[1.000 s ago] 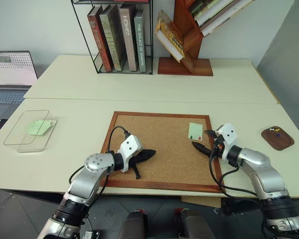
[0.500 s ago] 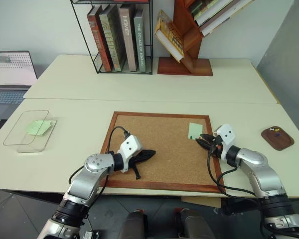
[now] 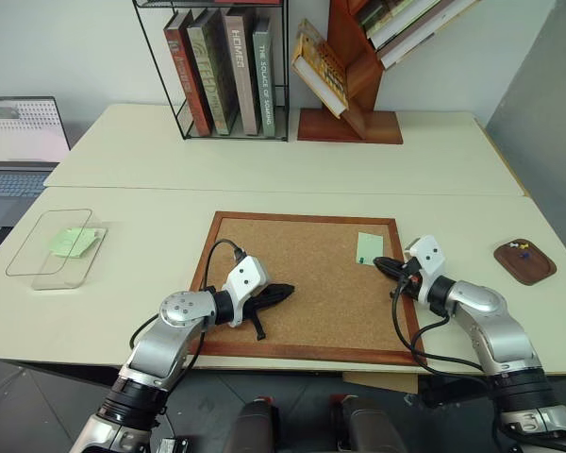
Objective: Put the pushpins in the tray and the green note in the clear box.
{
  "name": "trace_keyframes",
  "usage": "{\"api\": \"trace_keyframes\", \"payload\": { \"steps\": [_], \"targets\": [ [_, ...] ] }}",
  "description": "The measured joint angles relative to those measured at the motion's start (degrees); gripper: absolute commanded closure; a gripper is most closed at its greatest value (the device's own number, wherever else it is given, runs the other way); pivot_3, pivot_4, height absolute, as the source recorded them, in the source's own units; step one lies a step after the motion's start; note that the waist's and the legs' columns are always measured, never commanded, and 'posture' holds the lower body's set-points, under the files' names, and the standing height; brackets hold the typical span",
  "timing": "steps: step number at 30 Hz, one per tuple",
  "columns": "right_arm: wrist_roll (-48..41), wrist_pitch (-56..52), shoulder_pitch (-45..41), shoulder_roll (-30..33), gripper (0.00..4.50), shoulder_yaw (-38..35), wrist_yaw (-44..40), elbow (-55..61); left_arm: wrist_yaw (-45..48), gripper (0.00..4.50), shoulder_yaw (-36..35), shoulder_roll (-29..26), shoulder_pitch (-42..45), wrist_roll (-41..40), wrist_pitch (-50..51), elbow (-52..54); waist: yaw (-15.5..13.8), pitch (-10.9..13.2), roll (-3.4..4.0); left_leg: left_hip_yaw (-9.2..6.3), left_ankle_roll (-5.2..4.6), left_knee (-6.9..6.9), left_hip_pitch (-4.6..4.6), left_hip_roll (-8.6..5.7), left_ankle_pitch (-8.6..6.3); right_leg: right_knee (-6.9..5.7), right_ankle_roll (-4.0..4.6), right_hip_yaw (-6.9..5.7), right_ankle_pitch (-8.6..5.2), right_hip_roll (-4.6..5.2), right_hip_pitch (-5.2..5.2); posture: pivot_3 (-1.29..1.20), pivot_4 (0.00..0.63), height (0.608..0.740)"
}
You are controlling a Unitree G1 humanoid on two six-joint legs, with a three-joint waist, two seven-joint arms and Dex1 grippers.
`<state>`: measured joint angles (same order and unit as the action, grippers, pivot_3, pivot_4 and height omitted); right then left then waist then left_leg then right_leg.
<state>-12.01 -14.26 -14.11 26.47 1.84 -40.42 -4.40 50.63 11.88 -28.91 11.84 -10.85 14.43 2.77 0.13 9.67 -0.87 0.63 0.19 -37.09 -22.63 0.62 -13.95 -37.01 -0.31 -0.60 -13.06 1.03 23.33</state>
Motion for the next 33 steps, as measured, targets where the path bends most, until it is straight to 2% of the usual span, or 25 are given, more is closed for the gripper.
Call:
{"api": "trace_keyframes", "payload": {
  "steps": [8,22,27,33],
  "targets": [
    [-1.47,0.45,0.02,-1.46,4.49,-1.37,-0.02,0.36,0.04,4.50,-0.05,-0.27,0.01,0.00,-0.05,0.02,0.07,0.00,0.00,0.00,0.00,0.00,0.00,0.02,0.00,-0.02,0.00,0.01,0.00,-0.01,0.01,0.00,0.150,0.740],
    [-6.40,-1.07,-0.44,-1.82,4.49,-3.67,-0.06,8.21,0.13,4.50,0.07,-0.31,0.05,-0.01,-0.01,0.05,0.01,-0.01,-0.02,-0.01,0.00,0.01,0.00,0.03,0.00,-0.01,0.00,0.00,0.00,0.00,0.00,0.00,0.150,0.740],
    [-7.31,-2.49,0.64,1.25,4.49,-8.81,1.96,10.82,0.07,4.50,0.11,-0.30,0.03,-0.01,0.03,0.30,-0.04,-0.01,-0.02,0.00,0.00,0.02,-0.03,0.00,0.00,0.04,0.00,0.00,0.00,0.01,0.01,0.00,0.150,0.740],
    [-7.72,-2.83,4.80,4.44,4.49,-19.10,5.90,9.99,0.02,4.50,0.05,-0.31,-0.27,-0.01,0.05,0.39,-0.06,-0.01,-0.02,0.00,0.00,0.03,-0.01,0.01,0.00,0.02,0.01,0.00,-0.01,0.01,0.01,0.00,0.150,0.740]
  ]
}}
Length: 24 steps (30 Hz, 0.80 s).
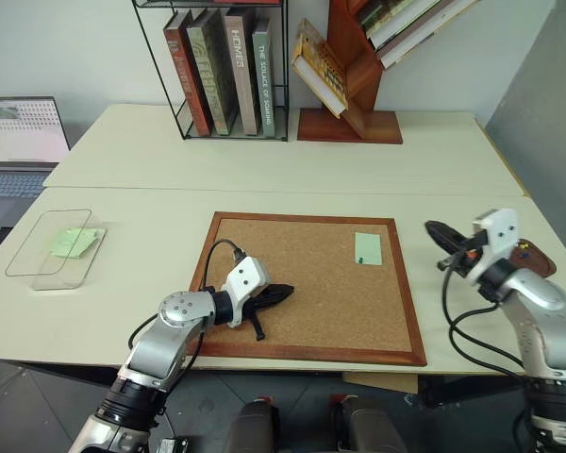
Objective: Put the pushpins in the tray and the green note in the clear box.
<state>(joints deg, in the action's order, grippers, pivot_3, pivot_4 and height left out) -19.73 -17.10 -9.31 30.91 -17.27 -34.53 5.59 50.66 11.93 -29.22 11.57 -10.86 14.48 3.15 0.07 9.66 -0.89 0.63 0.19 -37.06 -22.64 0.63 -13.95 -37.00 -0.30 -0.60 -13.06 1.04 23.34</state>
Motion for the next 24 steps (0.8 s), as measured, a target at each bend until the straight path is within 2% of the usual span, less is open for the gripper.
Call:
{"api": "trace_keyframes", "payload": {
  "steps": [3,9,16,24],
  "targets": [
    [-0.02,0.31,1.63,0.91,4.49,-4.46,1.63,-1.69,0.04,4.50,-0.02,-0.01,0.06,0.01,-0.03,-0.15,0.06,-0.01,0.01,0.03,0.00,0.00,0.03,0.00,0.00,0.00,0.00,0.02,0.00,-0.01,0.00,0.00,0.150,0.740],
    [2.47,2.27,3.75,3.47,4.49,-8.61,5.08,-7.60,0.19,4.50,0.11,-0.01,0.27,0.01,-0.18,-0.47,0.05,-0.04,0.07,0.06,0.00,0.00,0.04,-0.02,0.00,0.00,0.00,0.05,0.00,-0.01,-0.01,0.00,0.150,0.740],
    [11.62,3.15,4.04,7.31,4.49,-6.45,11.16,-14.76,0.19,4.50,0.10,-0.01,0.28,0.02,-0.22,-0.64,0.09,-0.10,0.17,0.09,0.00,0.00,0.06,-0.02,0.00,-0.01,0.14,0.07,-0.08,-0.01,-0.01,0.00,0.150,0.740],
    [15.26,2.50,1.40,8.71,4.49,-2.82,12.56,-18.71,0.27,4.50,0.16,-0.01,0.36,0.02,-0.50,-0.82,0.10,-0.12,0.19,0.12,0.00,0.00,0.06,-0.05,0.00,0.00,0.12,0.07,-0.08,-0.03,-0.02,0.00,0.150,0.740]
  ]
}}
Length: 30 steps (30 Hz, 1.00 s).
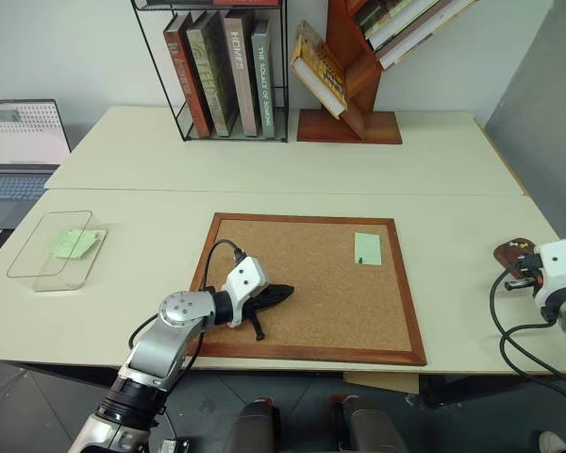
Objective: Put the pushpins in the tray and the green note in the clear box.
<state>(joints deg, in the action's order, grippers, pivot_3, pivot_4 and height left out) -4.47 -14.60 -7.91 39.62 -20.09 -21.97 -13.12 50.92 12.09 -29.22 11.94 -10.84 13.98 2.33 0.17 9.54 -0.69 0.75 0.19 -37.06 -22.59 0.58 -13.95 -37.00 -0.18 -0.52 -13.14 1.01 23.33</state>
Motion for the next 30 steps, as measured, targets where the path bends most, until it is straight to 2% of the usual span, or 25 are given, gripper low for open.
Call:
{"api": "trace_keyframes", "payload": {
  "steps": [4,13,19,25,30],
  "targets": [
    [1.12,-0.48,-2.06,0.68,4.49,0.67,0.96,-1.84,-0.02,4.50,0.01,0.00,0.04,0.01,-0.33,-0.08,-0.03,0.00,0.00,-0.01,0.00,0.00,-0.01,-0.01,0.00,0.01,-0.01,0.00,0.01,-0.08,0.00,0.00,0.150,0.740],
    [2.22,-3.34,-3.37,1.05,2.80,1.19,2.75,-4.80,-0.03,4.50,0.04,0.00,-0.05,0.07,-0.63,-0.16,-0.02,0.00,0.00,0.00,0.00,0.00,-0.01,0.00,0.00,0.01,-0.10,0.01,0.06,-0.12,0.00,0.00,0.150,0.740],
    [2.47,-3.65,-3.94,1.37,1.37,1.19,3.32,-5.02,-0.03,4.50,0.06,0.00,-0.08,0.11,-0.70,-0.16,-0.01,0.00,0.00,-0.01,0.00,0.00,-0.01,0.00,0.00,0.01,-0.11,0.01,0.06,-0.15,0.00,0.00,0.150,0.740],
    [2.60,-3.65,-4.05,1.45,0.13,1.18,3.44,-5.06,-0.03,4.50,0.09,0.00,-0.08,0.14,-0.75,-0.16,-0.02,0.00,0.00,-0.01,0.00,0.00,-0.01,0.00,0.00,0.01,-0.11,0.01,0.06,-0.15,0.00,0.00,0.150,0.740],
    [2.82,-3.71,-4.13,1.69,0.04,1.15,4.49,-5.18,-0.03,4.50,0.11,0.00,-0.07,0.19,-0.79,-0.17,-0.02,0.00,0.00,-0.01,0.00,0.00,-0.01,0.00,0.00,0.01,-0.12,0.02,0.07,-0.15,0.00,0.00,0.150,0.740]
  ]
}}
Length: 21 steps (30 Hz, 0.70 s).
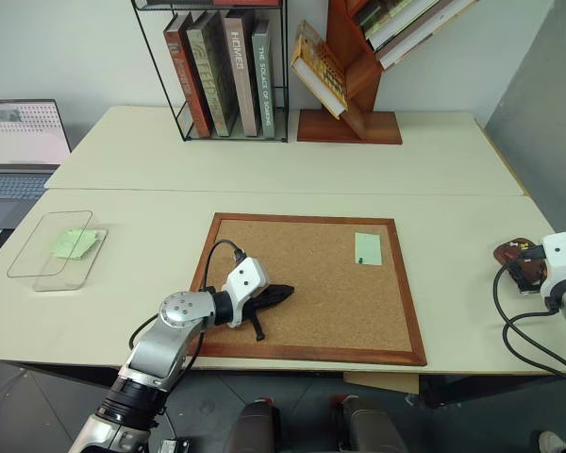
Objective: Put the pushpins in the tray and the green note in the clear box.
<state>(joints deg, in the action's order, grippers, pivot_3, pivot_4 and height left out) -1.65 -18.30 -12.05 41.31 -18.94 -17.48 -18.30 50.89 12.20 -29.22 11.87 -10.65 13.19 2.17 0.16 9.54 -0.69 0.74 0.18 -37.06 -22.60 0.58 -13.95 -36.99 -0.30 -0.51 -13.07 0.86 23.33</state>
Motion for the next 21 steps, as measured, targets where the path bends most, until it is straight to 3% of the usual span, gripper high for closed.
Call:
{"api": "trace_keyframes", "payload": {
  "steps": [11,16,21],
  "targets": [
    [-3.97,-2.28,-0.18,-0.27,0.04,-2.66,0.14,0.84,-0.01,4.50,0.05,0.00,-0.01,0.01,-0.04,-0.02,0.00,0.00,0.00,0.00,0.00,0.00,0.00,0.00,0.00,0.00,-0.01,0.01,0.00,-0.01,0.00,0.00,0.150,0.740],
    [-10.85,-2.75,2.07,-2.97,0.04,-4.16,-5.59,11.01,-0.02,4.50,-0.05,-0.01,-0.13,0.02,-0.08,-0.02,0.00,0.00,0.00,-0.07,0.00,0.00,0.00,0.07,0.00,0.00,-0.02,-0.04,0.01,-0.04,-0.01,0.00,0.150,0.740],
    [-16.59,-2.73,4.78,-7.38,0.04,0.90,-12.93,22.25,-0.03,4.50,-0.05,-0.01,-0.08,0.04,-0.08,-0.04,-0.02,-0.01,0.01,-0.10,0.00,0.00,0.01,0.08,0.00,0.00,-0.01,-0.06,0.01,-0.03,-0.01,0.00,0.150,0.740]
  ]
}}
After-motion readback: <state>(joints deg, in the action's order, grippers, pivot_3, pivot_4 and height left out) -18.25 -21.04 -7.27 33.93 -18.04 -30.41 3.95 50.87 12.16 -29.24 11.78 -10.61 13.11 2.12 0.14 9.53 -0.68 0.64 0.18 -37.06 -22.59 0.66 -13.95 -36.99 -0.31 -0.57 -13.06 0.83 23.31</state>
